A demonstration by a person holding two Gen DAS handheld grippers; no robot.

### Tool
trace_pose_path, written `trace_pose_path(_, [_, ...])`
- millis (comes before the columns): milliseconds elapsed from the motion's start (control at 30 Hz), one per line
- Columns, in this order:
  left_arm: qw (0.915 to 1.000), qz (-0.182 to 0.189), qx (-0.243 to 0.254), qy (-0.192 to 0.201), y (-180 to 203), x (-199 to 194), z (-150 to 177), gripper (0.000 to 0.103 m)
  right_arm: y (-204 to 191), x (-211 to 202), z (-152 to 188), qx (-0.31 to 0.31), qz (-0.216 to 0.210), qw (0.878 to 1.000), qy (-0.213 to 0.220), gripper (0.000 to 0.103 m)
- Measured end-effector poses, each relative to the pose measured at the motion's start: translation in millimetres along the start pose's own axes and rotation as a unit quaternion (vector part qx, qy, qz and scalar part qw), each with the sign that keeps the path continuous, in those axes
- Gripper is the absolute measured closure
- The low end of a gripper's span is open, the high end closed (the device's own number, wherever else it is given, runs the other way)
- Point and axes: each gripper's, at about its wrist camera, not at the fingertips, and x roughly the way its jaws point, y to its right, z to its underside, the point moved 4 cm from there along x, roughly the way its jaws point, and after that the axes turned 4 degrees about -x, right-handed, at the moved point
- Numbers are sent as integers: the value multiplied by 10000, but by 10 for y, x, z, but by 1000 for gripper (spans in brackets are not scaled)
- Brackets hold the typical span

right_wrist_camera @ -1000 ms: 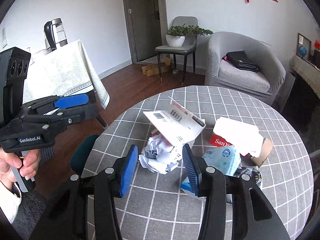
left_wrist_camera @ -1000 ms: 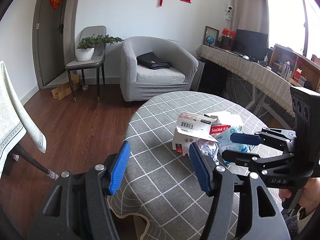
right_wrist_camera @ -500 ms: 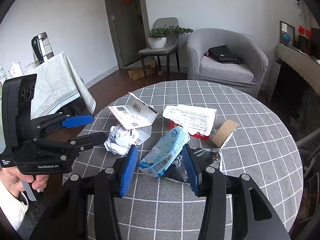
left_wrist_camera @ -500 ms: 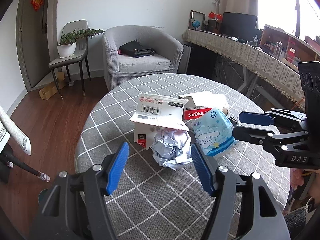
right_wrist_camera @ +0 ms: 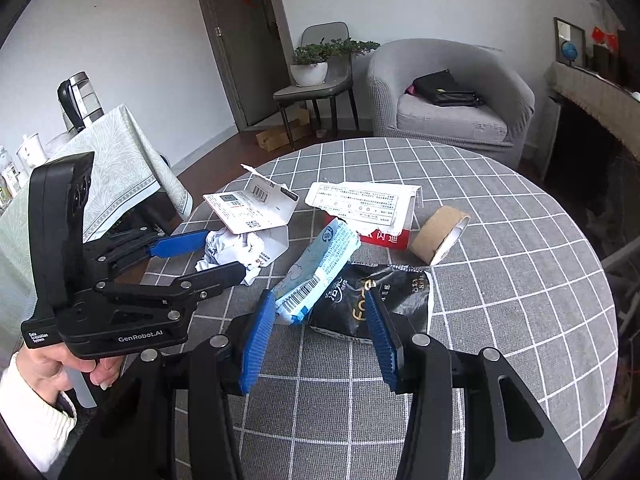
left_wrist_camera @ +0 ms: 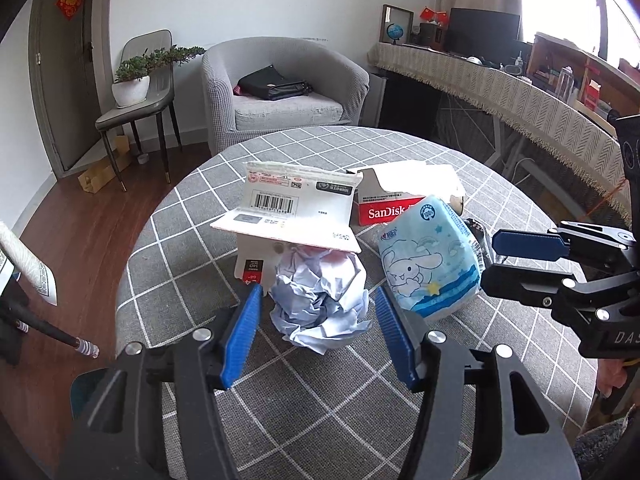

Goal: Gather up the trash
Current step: 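Lower the left tool around a crumpled paper ball while the right tool approaches the blue wipes packet, then close the left tool on the paper ball while the right tool grasps the blue wipes packet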

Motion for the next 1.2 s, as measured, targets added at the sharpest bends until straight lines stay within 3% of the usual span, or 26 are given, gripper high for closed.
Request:
trace_pose_path(67, [10000, 26, -61, -43, -28, 15, -1, 53, -29, 30, -1, 16, -47, 10000, -20, 56])
trace_pose_path(333, [9997, 158, -178, -62, -106, 7, -17, 56, -109, 129, -31, -1, -75, 9999, -96, 59])
trace_pose_path(733, [9996, 260, 31, -82, -132, -162, 52, 56, -168, 305, -92, 68, -23, 9998, -162, 62])
trace_pose_path(1200, [9998, 205, -55, 44, -361, -400, 58, 56, -223, 495, -149, 44, 255, 9994, -217, 78])
